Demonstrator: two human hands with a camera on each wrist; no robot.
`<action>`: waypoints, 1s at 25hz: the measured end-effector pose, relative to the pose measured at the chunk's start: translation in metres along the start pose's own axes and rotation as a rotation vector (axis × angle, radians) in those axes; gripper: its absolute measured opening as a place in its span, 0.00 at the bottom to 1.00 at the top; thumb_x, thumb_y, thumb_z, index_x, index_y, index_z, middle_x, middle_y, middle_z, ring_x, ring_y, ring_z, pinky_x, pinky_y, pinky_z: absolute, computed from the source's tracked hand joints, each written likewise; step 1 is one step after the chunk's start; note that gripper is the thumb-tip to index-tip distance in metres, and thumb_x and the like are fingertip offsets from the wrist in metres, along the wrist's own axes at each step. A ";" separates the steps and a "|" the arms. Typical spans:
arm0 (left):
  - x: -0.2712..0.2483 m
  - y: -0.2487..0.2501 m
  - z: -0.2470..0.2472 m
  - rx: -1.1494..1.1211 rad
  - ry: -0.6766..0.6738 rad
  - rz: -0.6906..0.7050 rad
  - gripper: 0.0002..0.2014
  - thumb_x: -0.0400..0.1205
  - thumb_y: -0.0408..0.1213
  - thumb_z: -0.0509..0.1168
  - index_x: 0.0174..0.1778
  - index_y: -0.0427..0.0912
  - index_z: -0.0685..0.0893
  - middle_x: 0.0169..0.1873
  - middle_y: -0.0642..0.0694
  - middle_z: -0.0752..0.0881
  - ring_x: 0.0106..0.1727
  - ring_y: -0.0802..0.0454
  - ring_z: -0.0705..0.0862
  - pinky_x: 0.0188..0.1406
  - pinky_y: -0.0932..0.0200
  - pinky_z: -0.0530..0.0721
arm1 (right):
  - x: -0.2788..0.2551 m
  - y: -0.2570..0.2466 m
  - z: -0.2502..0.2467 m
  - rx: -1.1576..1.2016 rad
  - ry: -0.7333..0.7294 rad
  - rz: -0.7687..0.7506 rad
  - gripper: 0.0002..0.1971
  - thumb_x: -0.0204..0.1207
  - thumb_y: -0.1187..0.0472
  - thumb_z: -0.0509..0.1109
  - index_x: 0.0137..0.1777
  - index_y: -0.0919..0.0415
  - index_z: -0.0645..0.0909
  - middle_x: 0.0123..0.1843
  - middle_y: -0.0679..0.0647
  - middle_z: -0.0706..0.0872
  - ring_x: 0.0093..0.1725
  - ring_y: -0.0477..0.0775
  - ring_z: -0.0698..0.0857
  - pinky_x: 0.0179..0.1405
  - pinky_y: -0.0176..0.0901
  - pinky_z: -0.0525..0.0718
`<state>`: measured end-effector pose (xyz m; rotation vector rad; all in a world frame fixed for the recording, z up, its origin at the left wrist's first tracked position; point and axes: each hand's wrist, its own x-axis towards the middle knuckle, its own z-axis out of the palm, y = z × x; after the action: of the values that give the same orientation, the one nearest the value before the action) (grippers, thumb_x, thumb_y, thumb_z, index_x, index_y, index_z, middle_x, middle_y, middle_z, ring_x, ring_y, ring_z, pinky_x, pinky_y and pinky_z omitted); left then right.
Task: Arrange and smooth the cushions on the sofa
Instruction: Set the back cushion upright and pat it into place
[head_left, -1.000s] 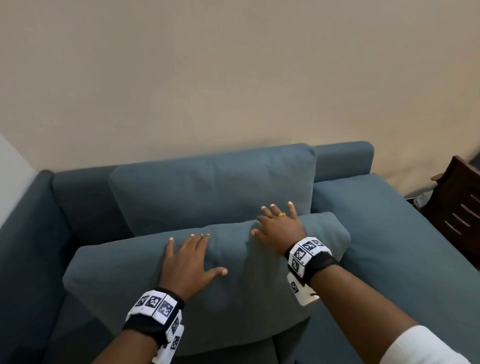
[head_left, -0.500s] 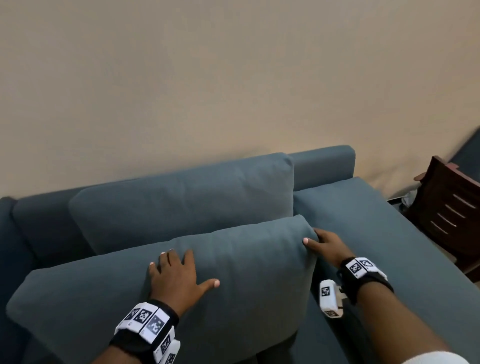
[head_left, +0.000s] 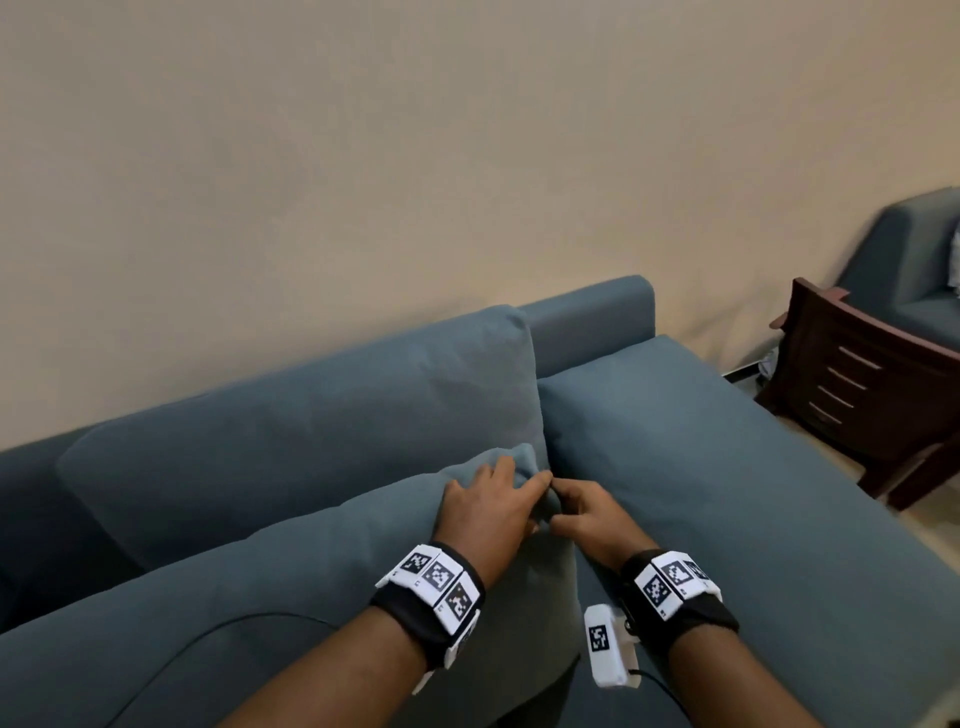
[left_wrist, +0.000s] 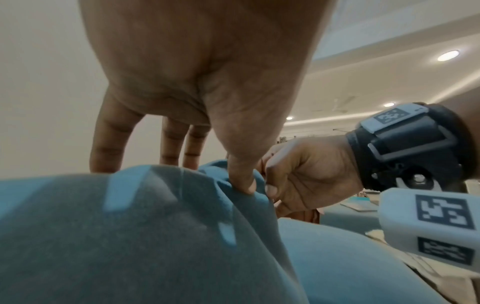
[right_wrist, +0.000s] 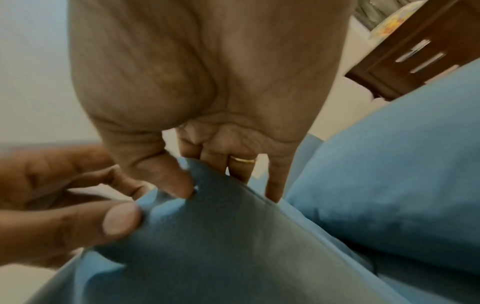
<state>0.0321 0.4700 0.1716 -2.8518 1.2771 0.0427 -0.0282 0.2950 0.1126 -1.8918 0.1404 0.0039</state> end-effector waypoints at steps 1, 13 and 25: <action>0.004 0.007 0.003 0.032 -0.024 0.008 0.27 0.86 0.49 0.63 0.81 0.59 0.64 0.71 0.41 0.73 0.71 0.38 0.75 0.60 0.36 0.77 | -0.007 0.010 -0.003 0.034 0.019 0.021 0.29 0.63 0.67 0.71 0.67 0.53 0.87 0.61 0.52 0.92 0.63 0.54 0.89 0.66 0.58 0.86; 0.014 0.033 0.010 0.187 0.010 0.219 0.15 0.73 0.48 0.76 0.53 0.52 0.85 0.37 0.45 0.86 0.35 0.42 0.87 0.27 0.54 0.76 | -0.050 0.096 0.031 -0.131 0.180 0.215 0.20 0.73 0.66 0.67 0.46 0.35 0.88 0.46 0.43 0.93 0.50 0.46 0.90 0.56 0.59 0.87; -0.063 -0.038 -0.148 -0.139 0.481 0.234 0.13 0.85 0.51 0.58 0.45 0.52 0.85 0.39 0.56 0.86 0.39 0.52 0.85 0.31 0.58 0.73 | -0.082 0.069 0.003 0.103 0.111 -0.009 0.41 0.69 0.38 0.80 0.80 0.25 0.65 0.85 0.31 0.66 0.83 0.32 0.63 0.82 0.37 0.62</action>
<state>0.0207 0.5384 0.3218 -2.9123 1.7441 -0.6094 -0.1163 0.2838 0.0523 -1.7904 0.2043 -0.1122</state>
